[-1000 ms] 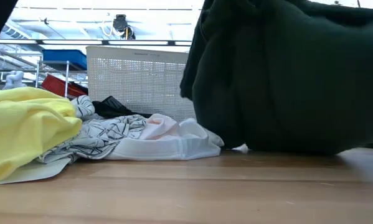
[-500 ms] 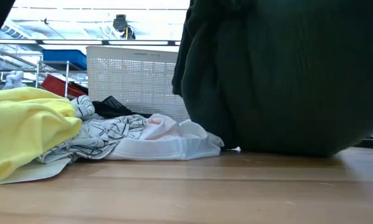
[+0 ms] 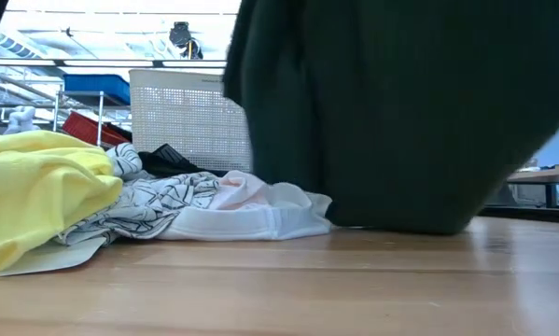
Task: Fold laundry
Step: Fold the green polo shirt
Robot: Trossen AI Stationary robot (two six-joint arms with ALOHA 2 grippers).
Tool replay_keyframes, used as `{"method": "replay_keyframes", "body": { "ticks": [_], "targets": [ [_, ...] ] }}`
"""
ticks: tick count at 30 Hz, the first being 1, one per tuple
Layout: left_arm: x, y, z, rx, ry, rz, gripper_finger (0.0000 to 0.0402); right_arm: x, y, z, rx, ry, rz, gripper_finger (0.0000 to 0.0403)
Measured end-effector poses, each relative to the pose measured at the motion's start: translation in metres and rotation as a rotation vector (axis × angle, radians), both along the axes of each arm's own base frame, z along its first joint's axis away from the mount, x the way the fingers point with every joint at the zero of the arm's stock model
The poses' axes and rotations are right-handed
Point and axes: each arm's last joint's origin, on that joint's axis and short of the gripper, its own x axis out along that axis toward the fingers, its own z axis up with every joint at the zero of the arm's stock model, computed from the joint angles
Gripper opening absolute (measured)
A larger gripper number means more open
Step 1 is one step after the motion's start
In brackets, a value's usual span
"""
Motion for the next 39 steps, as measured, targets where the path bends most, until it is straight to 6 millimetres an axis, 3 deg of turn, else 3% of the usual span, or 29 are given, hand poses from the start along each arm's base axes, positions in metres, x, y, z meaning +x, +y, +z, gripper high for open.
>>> {"method": "replay_keyframes", "body": {
  "ticks": [5, 10, 14, 21, 27, 29, 32, 37, 39],
  "targets": [
    [-0.019, 0.006, 0.029, -0.023, -0.091, 0.002, 0.0015, -0.013, -0.012, 0.071, -0.046, -0.107, -0.004, 0.0001],
    [-0.033, 0.018, 0.064, -0.030, -0.275, 0.002, 0.0015, -0.008, -0.034, 0.117, -0.032, -0.243, 0.056, 0.0001],
    [-0.039, 0.043, 0.083, -0.028, -0.372, 0.073, 0.0015, -0.003, -0.060, 0.137, -0.069, -0.276, 0.078, 0.0000],
    [-0.036, 0.087, 0.088, -0.032, -0.391, 0.155, 0.0015, -0.010, -0.116, 0.163, -0.139, -0.302, 0.093, 0.0000],
    [-0.034, 0.096, 0.089, -0.020, -0.416, 0.155, 0.0015, -0.038, -0.136, 0.182, -0.104, -0.370, 0.089, 0.0000],
    [-0.032, 0.087, 0.084, -0.050, -0.398, 0.113, 0.0015, -0.044, -0.131, 0.177, -0.066, -0.361, 0.087, 0.0000],
    [-0.020, 0.062, 0.063, -0.061, -0.332, 0.044, 0.0015, -0.044, -0.110, 0.151, -0.002, -0.261, 0.100, 0.0000],
    [0.003, 0.006, 0.006, -0.077, -0.205, -0.065, 0.0015, -0.048, -0.062, 0.067, 0.090, 0.033, 0.026, 0.0000],
    [0.011, -0.020, -0.027, -0.095, -0.147, -0.090, 0.0015, -0.055, -0.039, 0.028, 0.164, 0.093, 0.003, 0.0000]
  ]
}}
